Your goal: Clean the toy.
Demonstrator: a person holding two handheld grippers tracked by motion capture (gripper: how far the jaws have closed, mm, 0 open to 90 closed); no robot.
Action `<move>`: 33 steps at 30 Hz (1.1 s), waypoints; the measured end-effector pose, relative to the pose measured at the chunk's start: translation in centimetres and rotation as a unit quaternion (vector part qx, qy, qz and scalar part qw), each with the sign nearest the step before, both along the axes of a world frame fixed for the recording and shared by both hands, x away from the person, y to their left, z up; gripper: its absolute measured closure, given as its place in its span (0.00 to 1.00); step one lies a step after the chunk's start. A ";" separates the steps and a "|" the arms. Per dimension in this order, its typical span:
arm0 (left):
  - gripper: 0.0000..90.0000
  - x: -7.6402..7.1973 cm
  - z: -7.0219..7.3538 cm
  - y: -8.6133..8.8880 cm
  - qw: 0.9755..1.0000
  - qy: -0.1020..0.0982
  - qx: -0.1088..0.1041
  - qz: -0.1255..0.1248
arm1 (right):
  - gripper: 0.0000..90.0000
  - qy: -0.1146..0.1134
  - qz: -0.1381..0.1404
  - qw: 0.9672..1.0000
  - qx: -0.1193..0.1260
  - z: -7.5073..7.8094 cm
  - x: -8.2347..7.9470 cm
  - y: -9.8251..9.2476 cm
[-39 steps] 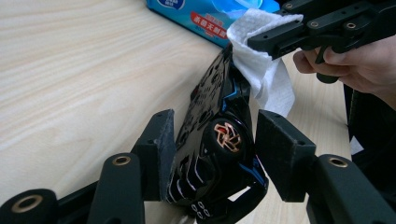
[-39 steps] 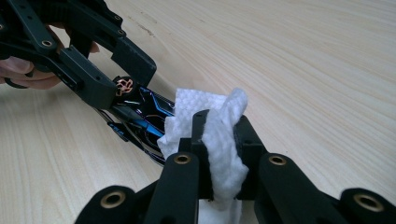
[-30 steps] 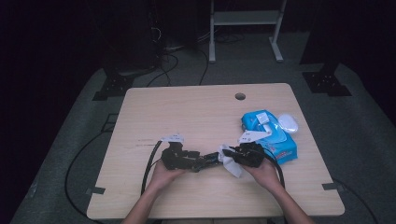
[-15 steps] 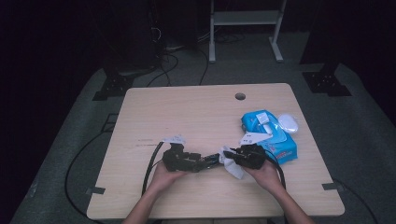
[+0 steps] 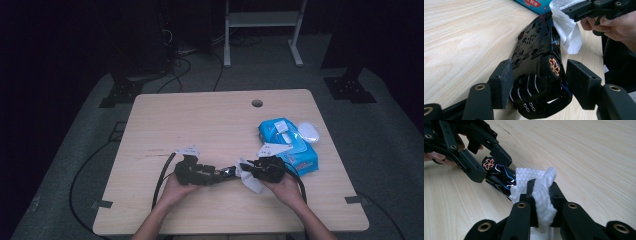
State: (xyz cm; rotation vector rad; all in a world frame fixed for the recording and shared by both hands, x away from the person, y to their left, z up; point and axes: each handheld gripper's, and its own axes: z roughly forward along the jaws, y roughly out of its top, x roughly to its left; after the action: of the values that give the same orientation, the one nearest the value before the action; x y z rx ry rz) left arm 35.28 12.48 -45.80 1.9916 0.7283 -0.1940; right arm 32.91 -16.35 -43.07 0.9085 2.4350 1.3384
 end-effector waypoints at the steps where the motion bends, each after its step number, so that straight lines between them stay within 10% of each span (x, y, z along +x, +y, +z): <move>1: 0.42 -0.1 0.0 0.0 1.000 0.001 0.001 -0.001 | 0.90 0.000 0.000 1.000 0.000 0.0 0.0 0.0; 33: 0.34 -1.3 0.2 -1.0 0.995 -0.078 0.062 -0.001 | 0.90 0.012 0.007 1.000 -0.016 -0.8 -0.9 -0.2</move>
State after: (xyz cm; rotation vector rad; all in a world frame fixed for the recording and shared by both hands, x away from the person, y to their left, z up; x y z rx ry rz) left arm 34.00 11.43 -45.57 2.0989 0.6511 0.0054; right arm 32.02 -16.54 -43.87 0.9073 2.4775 1.2975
